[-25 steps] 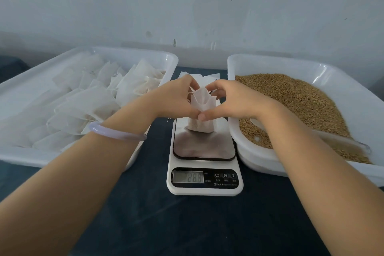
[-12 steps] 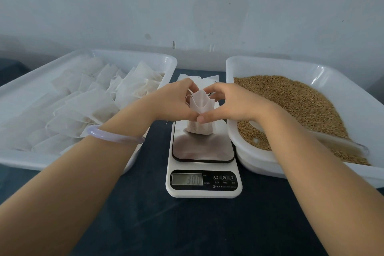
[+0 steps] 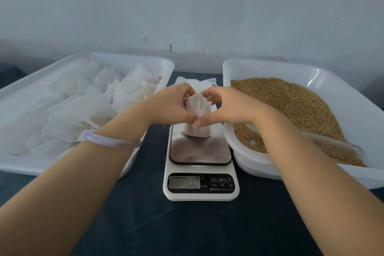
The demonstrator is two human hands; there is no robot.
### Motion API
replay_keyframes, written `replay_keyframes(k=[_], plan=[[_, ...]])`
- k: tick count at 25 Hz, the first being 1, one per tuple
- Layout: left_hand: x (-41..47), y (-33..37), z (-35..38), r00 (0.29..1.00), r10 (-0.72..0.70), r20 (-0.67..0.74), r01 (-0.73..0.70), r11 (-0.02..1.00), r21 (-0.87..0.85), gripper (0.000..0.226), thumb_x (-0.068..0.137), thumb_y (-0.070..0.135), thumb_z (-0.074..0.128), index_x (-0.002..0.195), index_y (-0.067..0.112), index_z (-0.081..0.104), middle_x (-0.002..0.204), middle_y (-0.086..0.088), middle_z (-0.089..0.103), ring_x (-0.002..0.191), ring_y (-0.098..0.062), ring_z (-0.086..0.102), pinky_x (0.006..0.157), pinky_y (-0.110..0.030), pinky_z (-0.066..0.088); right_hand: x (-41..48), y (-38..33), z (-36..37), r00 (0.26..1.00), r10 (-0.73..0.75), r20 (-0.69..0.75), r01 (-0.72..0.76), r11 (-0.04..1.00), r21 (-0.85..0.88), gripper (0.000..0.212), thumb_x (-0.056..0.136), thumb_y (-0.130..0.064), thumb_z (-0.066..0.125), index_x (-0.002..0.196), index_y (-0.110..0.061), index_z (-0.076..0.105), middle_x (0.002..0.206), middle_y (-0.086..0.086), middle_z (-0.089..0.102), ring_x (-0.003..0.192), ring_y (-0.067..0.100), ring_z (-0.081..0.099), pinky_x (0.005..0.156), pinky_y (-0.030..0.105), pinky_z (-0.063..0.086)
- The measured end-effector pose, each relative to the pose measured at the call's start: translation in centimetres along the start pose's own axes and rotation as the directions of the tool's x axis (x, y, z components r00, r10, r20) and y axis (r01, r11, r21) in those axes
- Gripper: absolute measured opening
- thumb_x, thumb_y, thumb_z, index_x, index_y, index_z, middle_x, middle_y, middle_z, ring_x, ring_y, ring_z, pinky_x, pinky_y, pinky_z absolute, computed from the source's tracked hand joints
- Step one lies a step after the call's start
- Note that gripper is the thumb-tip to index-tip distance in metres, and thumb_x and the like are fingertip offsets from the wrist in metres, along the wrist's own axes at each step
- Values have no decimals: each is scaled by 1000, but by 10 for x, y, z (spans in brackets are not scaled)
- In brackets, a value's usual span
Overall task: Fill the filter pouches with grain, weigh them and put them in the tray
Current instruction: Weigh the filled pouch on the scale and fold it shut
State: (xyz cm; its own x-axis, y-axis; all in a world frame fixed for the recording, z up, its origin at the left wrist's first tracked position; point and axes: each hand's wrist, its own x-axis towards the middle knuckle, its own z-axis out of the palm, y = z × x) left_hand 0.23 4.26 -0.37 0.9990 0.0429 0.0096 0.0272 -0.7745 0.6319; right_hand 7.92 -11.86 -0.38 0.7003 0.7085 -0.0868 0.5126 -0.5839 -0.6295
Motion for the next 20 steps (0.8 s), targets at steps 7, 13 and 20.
replay_keyframes(k=[7, 13, 20], plan=[[-1, 2, 0, 1000, -5, -2, 5, 999, 40, 37, 71, 25, 76, 103, 18, 57, 97, 0, 64, 92, -18, 62, 84, -37, 52, 1, 1, 1, 1000, 3, 7, -3, 1000, 1, 96, 44, -59, 80, 130, -31, 49, 126, -10, 56, 125, 11, 46, 105, 38, 38], [-1, 1, 1, 1000, 30, -1, -30, 997, 74, 26, 77, 26, 73, 96, 12, 64, 88, -5, 65, 82, -21, 62, 78, -37, 51, 1, 1, 1, 1000, 0, -3, 0, 1000, -26, 87, 46, -60, 80, 124, -34, 53, 122, -12, 57, 123, 12, 46, 105, 39, 38], [1, -2, 0, 992, 64, -106, -72, 995, -74, 14, 88, 14, 62, 76, 7, 63, 70, -9, 63, 58, -12, 63, 58, -22, 52, -3, -5, 2, 997, -35, -74, 33, 999, -27, 62, 56, -49, 84, 108, -25, 62, 104, -4, 65, 100, 16, 59, 86, 34, 50]])
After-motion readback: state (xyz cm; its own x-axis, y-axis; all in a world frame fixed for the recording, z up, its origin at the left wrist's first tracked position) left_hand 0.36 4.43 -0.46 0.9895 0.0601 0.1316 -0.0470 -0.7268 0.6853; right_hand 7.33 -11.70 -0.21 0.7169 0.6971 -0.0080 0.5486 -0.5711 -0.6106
